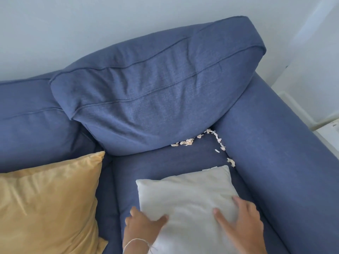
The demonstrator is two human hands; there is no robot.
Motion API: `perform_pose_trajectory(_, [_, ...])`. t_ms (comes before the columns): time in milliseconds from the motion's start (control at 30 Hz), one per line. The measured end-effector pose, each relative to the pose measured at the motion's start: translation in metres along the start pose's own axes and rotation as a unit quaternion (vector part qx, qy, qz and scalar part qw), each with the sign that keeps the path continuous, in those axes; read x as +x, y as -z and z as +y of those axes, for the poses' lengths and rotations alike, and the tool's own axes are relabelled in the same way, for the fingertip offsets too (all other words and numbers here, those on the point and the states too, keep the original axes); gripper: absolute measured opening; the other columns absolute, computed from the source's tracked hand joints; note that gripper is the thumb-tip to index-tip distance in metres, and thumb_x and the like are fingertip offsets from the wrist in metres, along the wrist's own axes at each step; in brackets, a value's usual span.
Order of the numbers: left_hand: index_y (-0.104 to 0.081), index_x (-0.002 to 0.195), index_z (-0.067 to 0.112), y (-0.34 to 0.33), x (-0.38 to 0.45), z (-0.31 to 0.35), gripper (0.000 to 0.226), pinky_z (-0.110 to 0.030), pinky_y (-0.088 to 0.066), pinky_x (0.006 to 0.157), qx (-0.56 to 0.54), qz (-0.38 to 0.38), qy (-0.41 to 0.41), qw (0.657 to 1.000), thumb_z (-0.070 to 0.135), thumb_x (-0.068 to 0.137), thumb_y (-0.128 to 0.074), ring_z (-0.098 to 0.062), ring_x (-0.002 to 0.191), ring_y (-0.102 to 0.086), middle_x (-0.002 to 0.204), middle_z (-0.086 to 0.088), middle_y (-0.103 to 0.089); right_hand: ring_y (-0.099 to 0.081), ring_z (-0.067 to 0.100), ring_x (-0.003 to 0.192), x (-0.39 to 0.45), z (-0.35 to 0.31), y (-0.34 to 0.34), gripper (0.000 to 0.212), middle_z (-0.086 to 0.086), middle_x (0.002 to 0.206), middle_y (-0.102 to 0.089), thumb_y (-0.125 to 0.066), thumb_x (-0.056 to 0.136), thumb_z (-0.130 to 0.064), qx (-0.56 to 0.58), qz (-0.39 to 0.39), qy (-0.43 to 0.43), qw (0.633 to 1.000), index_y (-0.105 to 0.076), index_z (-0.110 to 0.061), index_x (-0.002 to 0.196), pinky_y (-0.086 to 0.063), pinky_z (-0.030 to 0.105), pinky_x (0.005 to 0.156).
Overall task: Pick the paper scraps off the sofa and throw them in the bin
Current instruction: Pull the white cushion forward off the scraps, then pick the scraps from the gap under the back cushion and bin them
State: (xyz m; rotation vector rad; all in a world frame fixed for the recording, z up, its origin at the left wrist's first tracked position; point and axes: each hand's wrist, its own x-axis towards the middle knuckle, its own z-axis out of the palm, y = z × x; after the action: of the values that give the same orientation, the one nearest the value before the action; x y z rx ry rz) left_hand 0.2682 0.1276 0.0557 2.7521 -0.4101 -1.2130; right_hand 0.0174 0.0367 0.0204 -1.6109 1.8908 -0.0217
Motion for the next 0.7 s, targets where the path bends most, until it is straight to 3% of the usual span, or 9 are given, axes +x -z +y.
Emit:
perform_pose_trajectory(100, [-0.040,0.140,0.022,0.023,-0.003,0.049,0.083,-0.034,-0.042,0.096,-0.095,0.161,-0.149,0.971,0.055,0.072,-0.075,-0.022,0.118,-0.051,0.128,-0.002,-0.047,-0.047,0.021,0.115,0.029,-0.032,0.003,0.067,-0.008,0.120,-0.050,-0.057,0.071,-0.072,0.051,0.076,0.102,0.991,-0.055,-0.028,0.122,-0.041,0.045,0.098])
perform_pose_trajectory(200, [-0.053,0.127,0.028,0.015,0.017,0.108,0.052,-0.023,-0.040,0.085,-0.199,0.110,-0.238,0.944,0.040,0.081,-0.074,-0.010,0.101,-0.057,0.114,0.008,-0.052,-0.054,0.017,0.107,0.077,-0.074,-0.009,0.043,-0.011,0.109,-0.058,-0.070,0.080,-0.053,0.081,0.082,0.181,0.977,-0.064,-0.025,0.111,-0.046,0.037,0.091])
perform_pose_trajectory(300, [-0.054,0.127,0.026,-0.016,0.053,0.141,0.046,-0.021,-0.039,0.081,-0.243,0.097,-0.204,0.943,0.038,0.085,-0.071,-0.010,0.097,-0.058,0.117,0.004,-0.055,-0.059,0.017,0.101,0.132,-0.114,-0.029,0.037,-0.009,0.104,-0.062,-0.068,0.084,-0.049,0.064,0.048,0.183,0.980,-0.066,-0.024,0.111,-0.047,0.032,0.078])
perform_pose_trajectory(467, [-0.049,0.130,0.022,-0.057,0.113,0.139,0.045,-0.036,-0.045,0.097,-0.122,0.097,-0.152,0.976,0.039,0.090,-0.060,-0.022,0.113,-0.054,0.127,-0.004,-0.048,-0.062,0.023,0.105,0.212,-0.145,-0.061,0.041,-0.003,0.112,-0.067,-0.065,0.084,-0.048,0.033,-0.002,0.140,0.990,-0.065,-0.021,0.116,-0.052,0.035,0.079])
perform_pose_trajectory(567, [-0.051,0.131,0.022,-0.060,0.144,0.141,0.043,-0.039,-0.044,0.097,-0.038,0.125,-0.176,0.976,0.040,0.092,-0.056,-0.026,0.115,-0.049,0.126,-0.005,-0.050,-0.064,0.027,0.095,0.245,-0.150,-0.079,0.030,-0.001,0.098,-0.069,-0.065,0.080,-0.050,0.036,-0.010,0.118,0.992,-0.068,-0.022,0.091,-0.054,0.037,0.073])
perform_pose_trajectory(633, [-0.054,0.130,0.025,-0.062,0.157,0.148,0.043,-0.040,-0.043,0.097,-0.009,0.145,-0.189,0.971,0.043,0.091,-0.056,-0.029,0.114,-0.047,0.126,-0.005,-0.051,-0.064,0.029,0.083,0.259,-0.152,-0.093,0.033,0.001,0.083,-0.067,-0.063,0.075,-0.054,0.042,-0.011,0.112,0.993,-0.060,-0.021,0.070,-0.054,0.036,0.065])
perform_pose_trajectory(700, [-0.055,0.131,0.028,-0.069,0.165,0.160,0.046,-0.040,-0.041,0.098,0.013,0.172,-0.187,0.967,0.046,0.090,-0.057,-0.030,0.114,-0.045,0.127,-0.003,-0.051,-0.062,0.032,0.082,0.266,-0.153,-0.104,0.036,0.005,0.082,-0.065,-0.064,0.072,-0.055,0.064,0.002,0.095,0.993,-0.055,-0.022,0.059,-0.054,0.035,0.063])
